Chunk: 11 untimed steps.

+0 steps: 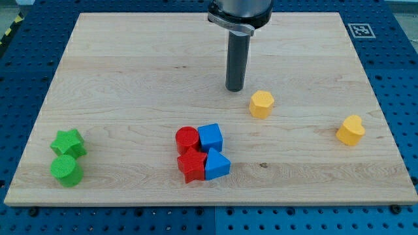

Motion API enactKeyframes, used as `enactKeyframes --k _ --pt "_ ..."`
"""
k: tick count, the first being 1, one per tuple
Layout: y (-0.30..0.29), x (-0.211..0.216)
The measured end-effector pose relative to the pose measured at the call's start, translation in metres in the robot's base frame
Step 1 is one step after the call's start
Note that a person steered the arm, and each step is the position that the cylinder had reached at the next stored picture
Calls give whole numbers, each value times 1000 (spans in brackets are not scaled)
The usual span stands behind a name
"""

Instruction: Move the yellow hexagon to the top left side of the red circle

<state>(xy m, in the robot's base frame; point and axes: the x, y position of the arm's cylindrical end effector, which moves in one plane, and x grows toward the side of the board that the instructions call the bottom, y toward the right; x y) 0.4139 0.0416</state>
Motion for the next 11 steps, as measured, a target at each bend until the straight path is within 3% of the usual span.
enactKeyframes --k 2,3,5,7,11 --pt "-23 -10" --pt "1 -9" --pt "159 8" --pt "204 48" --pt "27 49"
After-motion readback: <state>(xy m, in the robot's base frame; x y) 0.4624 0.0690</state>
